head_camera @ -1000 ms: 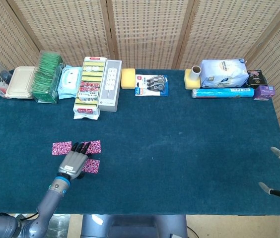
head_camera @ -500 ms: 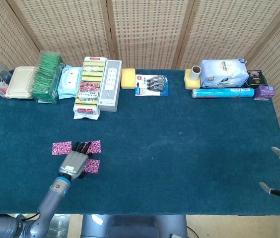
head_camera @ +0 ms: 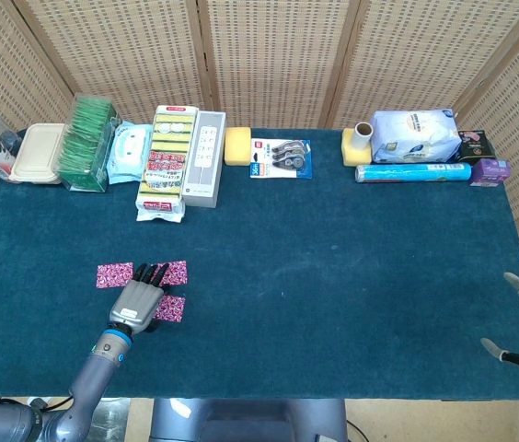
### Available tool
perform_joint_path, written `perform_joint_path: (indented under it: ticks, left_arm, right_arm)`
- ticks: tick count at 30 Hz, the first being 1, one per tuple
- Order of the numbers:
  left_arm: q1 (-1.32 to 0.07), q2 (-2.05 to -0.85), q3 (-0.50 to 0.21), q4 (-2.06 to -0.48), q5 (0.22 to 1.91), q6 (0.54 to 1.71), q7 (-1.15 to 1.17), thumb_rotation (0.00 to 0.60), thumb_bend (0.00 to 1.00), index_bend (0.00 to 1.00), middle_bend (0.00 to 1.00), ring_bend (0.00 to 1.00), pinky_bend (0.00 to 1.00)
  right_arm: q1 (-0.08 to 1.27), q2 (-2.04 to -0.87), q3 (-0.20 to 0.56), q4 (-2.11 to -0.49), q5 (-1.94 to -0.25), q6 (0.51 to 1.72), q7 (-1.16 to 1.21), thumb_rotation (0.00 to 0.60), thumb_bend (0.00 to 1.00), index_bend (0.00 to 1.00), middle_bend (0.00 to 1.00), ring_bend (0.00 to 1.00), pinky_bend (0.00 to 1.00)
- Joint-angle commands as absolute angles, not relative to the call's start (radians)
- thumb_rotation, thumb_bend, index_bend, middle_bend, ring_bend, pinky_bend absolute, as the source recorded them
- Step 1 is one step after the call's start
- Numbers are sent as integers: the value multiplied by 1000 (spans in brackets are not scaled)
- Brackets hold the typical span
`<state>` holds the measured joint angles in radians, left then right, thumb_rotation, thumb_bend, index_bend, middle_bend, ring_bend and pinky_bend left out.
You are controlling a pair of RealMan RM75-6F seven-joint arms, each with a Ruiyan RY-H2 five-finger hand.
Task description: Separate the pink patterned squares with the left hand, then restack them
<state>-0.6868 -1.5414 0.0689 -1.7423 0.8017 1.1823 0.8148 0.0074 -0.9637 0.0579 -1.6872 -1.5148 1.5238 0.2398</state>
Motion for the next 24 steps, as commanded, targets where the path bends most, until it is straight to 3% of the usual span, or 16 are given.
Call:
perform_joint_path:
  ticks: [1, 24]
  left_arm:
    - [-684, -1544, 68, -1739, 804, 1182, 817, 600, 219, 308, 0, 0, 24]
    - [-659, -1565, 56, -1711, 825, 1182, 823, 600, 227, 385, 0, 0, 24]
  right_arm:
    - [8, -963, 59, -1689, -1514, 1523, 240, 600, 0, 130, 17, 6, 10]
    - [5, -962, 58, -1685, -1516, 1530, 249, 600, 0, 130, 17, 6, 10]
